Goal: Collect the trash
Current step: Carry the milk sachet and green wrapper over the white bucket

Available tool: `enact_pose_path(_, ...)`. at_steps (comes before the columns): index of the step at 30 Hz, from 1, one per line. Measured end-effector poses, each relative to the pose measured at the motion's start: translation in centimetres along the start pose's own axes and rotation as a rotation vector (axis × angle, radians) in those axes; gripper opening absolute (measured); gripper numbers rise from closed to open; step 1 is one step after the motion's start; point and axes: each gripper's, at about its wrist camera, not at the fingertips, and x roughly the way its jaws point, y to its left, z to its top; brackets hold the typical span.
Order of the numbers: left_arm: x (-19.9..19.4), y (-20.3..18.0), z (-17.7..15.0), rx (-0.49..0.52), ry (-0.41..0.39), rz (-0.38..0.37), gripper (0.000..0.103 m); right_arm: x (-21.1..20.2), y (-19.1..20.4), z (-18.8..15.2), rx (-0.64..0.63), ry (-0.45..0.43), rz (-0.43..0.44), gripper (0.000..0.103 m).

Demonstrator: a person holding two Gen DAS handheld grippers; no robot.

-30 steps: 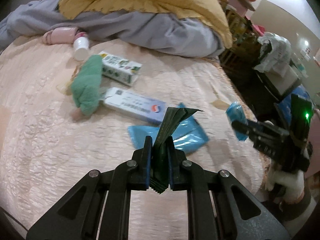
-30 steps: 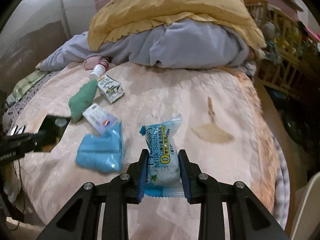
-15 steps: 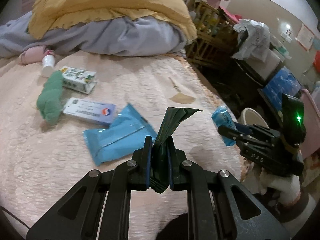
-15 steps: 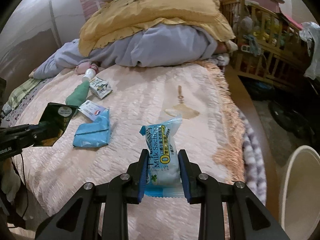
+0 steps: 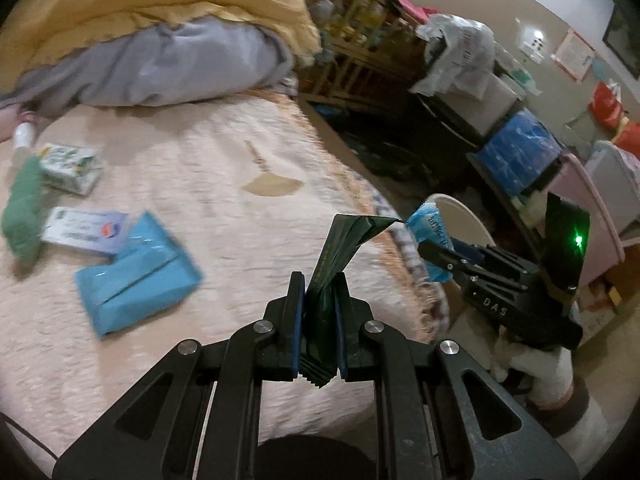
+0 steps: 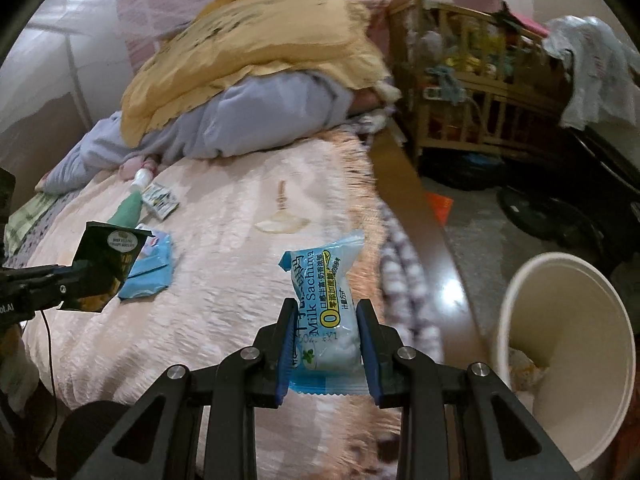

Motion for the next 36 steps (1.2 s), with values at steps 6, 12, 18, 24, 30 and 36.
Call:
enact_pose_path(6, 3.1, -4.7, 1.2, 0.069, 0.053, -0.038, 0.011, -1.9, -4.6, -1.5, 0.071, -0.013, -0.046, 0.028)
enact_pose_path(12, 6.0, -9.3, 2.0, 0.155, 0.088, -0.042, 0.011, -3.5, -9.2, -3.0, 0.148, -0.022, -0.09, 0.028)
enact_pose_path(18, 8.7, -13.6, 2.3, 0.241, 0.121, -0.047, 0.011, -4.5, -12.7, -4.5, 0.218, -0.025, -0.119, 0.028)
enact_pose_path(24, 11.3, -16.2, 2.7, 0.29, 0.149, -0.044, 0.011, -4.6, -15.9, -5.9, 0.285, -0.011, -0.147, 0.028)
enact_pose_path(30, 13.8, -18.3, 2.8, 0.314, 0.174, -0.057, 0.011, -4.2, -18.4, -7.0, 0.35, -0.012, -0.18, 0.028)
enact_pose_path(36, 16.4, -19.9, 3.1, 0.308, 0.206, -0.095, 0.011, -4.0, -20.0, -7.9, 0.393, -0.007, -0.205, 0.028)
